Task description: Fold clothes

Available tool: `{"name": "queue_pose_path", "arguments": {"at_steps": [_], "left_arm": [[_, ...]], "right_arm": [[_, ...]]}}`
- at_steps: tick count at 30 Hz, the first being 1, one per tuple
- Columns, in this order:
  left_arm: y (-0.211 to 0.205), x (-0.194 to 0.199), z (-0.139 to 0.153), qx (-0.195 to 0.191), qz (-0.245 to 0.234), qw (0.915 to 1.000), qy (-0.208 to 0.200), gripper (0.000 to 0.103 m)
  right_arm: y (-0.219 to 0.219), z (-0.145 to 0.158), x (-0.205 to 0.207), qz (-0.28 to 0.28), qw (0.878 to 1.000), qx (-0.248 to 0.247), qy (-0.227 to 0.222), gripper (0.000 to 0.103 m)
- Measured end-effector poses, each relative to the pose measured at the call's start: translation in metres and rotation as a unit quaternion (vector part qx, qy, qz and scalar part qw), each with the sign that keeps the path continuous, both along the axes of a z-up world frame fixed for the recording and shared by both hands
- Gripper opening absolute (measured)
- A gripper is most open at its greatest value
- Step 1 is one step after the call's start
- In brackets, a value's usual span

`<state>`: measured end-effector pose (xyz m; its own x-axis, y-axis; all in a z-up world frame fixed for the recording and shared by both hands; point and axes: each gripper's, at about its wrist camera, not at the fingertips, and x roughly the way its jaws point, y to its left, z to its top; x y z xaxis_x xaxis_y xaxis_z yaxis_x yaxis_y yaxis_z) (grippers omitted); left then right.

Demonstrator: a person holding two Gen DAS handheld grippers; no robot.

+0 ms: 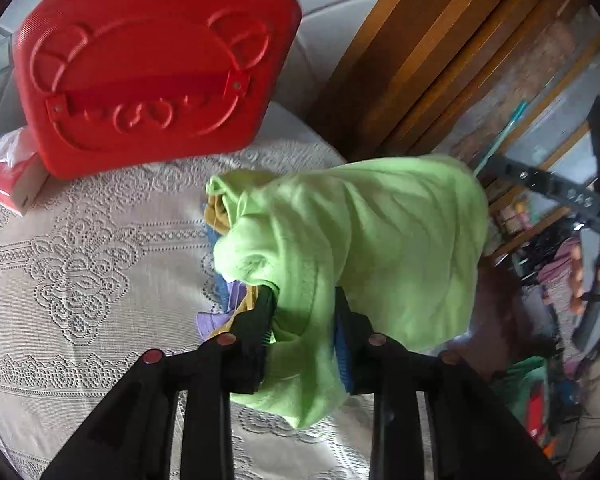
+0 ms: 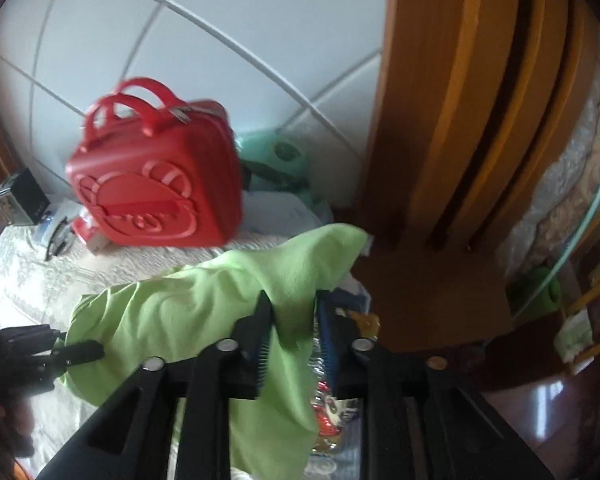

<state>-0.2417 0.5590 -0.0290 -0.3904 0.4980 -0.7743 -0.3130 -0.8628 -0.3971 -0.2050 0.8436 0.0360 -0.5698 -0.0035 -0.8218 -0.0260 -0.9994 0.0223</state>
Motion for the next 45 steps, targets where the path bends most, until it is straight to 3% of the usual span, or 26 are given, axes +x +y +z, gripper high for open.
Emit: {"name": "queue_pose_path", "arguments": {"at_steps": [1, 3, 5, 11, 14, 15, 16, 18, 21, 25, 28, 30, 36, 45], "left_arm": [[0.008, -0.003, -0.010, -0.013, -0.001, 0.9999, -0.005, 0.037], [0.024, -0.009, -0.029, -0.040, -0.003, 0.9991, -0.014, 0.061], [0.040, -0.015, -0.048, -0.067, -0.005, 0.9975, -0.024, 0.075], [0.029, 0.004, -0.029, -0.116, -0.003, 0.9931, 0.020, 0.081], [0.025, 0.014, -0.019, -0.116, -0.011, 0.9926, 0.034, 0.103], [0.028, 0.016, -0.015, -0.115, -0.013, 0.9924, 0.042, 0.103], [0.030, 0.020, -0.011, -0.115, -0.014, 0.9922, 0.047, 0.103], [0.034, 0.026, -0.006, -0.119, -0.010, 0.9915, 0.051, 0.103], [0.044, 0.040, -0.001, -0.156, -0.016, 0.9858, 0.061, 0.103], [0.048, 0.066, 0.018, -0.199, 0.006, 0.9725, 0.120, 0.103], [0.044, 0.075, 0.027, -0.180, 0.014, 0.9757, 0.124, 0.103], [0.044, 0.076, 0.027, -0.198, 0.027, 0.9723, 0.122, 0.103], [0.039, 0.077, 0.018, -0.152, 0.017, 0.9850, 0.079, 0.103], [0.050, 0.094, 0.018, -0.165, -0.006, 0.9815, 0.096, 0.103]], "right_arm": [[0.012, -0.016, -0.001, -0.010, 1.000, -0.012, -0.009, 0.053], [0.030, -0.040, 0.006, -0.026, 0.999, -0.043, -0.018, 0.053], [0.041, -0.057, 0.020, -0.033, 0.997, -0.068, -0.022, 0.053], [0.047, -0.091, 0.062, -0.029, 0.992, -0.121, -0.030, 0.053], [0.036, -0.096, 0.078, -0.023, 0.990, -0.133, -0.028, 0.053], [0.030, -0.096, 0.082, -0.023, 0.991, -0.132, -0.027, 0.057], [0.024, -0.096, 0.086, -0.024, 0.991, -0.130, -0.024, 0.073], [0.012, -0.094, 0.096, -0.027, 0.992, -0.123, -0.014, 0.093], [-0.003, -0.091, 0.110, -0.042, 0.993, -0.112, 0.005, 0.102], [-0.020, -0.090, 0.128, -0.056, 0.994, -0.096, 0.018, 0.102], [-0.029, -0.088, 0.141, -0.058, 0.994, -0.095, 0.021, 0.102], [-0.035, -0.086, 0.148, -0.061, 0.994, -0.087, 0.023, 0.102], [-0.047, -0.083, 0.165, -0.071, 0.995, -0.071, 0.026, 0.102], [-0.049, -0.089, 0.178, -0.085, 0.993, -0.078, 0.016, 0.102]]}}
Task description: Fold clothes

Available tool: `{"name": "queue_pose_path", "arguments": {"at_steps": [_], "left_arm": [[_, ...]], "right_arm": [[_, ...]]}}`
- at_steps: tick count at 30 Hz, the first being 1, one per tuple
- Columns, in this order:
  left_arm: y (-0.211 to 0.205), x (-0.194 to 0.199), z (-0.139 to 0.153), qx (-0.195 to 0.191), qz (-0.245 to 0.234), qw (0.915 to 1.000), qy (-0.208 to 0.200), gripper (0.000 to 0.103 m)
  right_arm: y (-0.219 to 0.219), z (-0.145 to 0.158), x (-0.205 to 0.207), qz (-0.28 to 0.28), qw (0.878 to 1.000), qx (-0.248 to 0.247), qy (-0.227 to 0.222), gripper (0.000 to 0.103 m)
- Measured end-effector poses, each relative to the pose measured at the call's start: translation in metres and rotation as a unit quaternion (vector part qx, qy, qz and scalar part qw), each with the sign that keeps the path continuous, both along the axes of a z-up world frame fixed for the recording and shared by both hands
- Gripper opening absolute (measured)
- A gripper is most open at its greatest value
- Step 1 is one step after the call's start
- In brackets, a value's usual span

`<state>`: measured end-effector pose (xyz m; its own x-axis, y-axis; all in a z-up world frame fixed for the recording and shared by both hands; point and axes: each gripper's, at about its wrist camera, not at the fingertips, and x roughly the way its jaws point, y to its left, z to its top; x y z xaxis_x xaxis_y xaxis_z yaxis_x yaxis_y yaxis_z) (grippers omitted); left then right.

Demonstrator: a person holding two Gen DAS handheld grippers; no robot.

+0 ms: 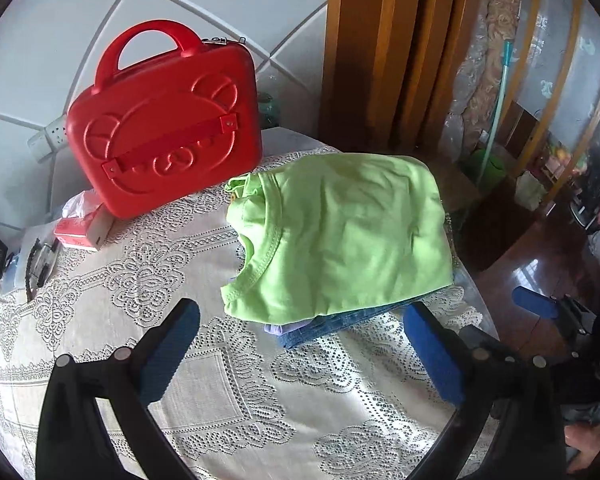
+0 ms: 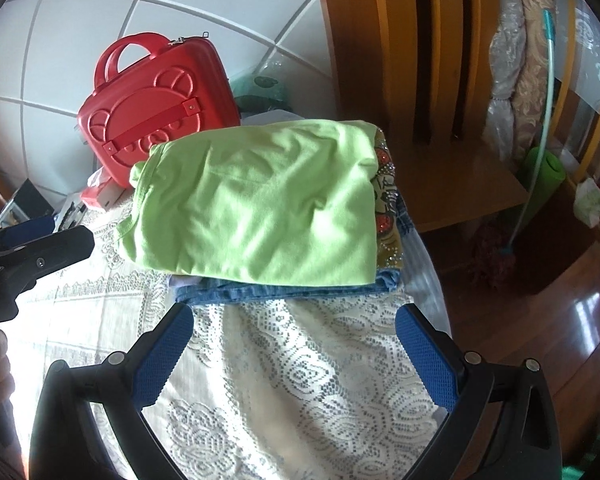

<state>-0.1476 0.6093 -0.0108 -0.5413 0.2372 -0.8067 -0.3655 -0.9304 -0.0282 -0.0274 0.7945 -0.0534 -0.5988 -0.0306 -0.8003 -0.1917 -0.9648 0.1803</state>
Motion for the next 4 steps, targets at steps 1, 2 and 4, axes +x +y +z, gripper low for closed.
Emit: {"name": "queue_pose_path", "arguments": {"at_steps": [1, 2, 4], "left_arm": [[0.0008, 0.0018, 0.0003, -0.001, -0.002, 1.0000, 0.002, 0.103], [0.0015, 0.0035, 0.0007, -0.002, -0.004, 1.0000, 0.004, 0.103], [0.0012, 0.0058, 0.0010, 0.000, -0.009, 1.0000, 0.004, 0.103]], "right_arm": [[0.0010, -0.0004, 0.0009, -0.003, 1.000, 0.000, -0.001, 0.102], [0.0021, -0.0005, 0.0019, -0.005, 1.000, -0.001, -0.001, 0.102], [0.0040, 0.0001, 0.0036, -0.009, 1.000, -0.003, 0.000, 0.102]]}}
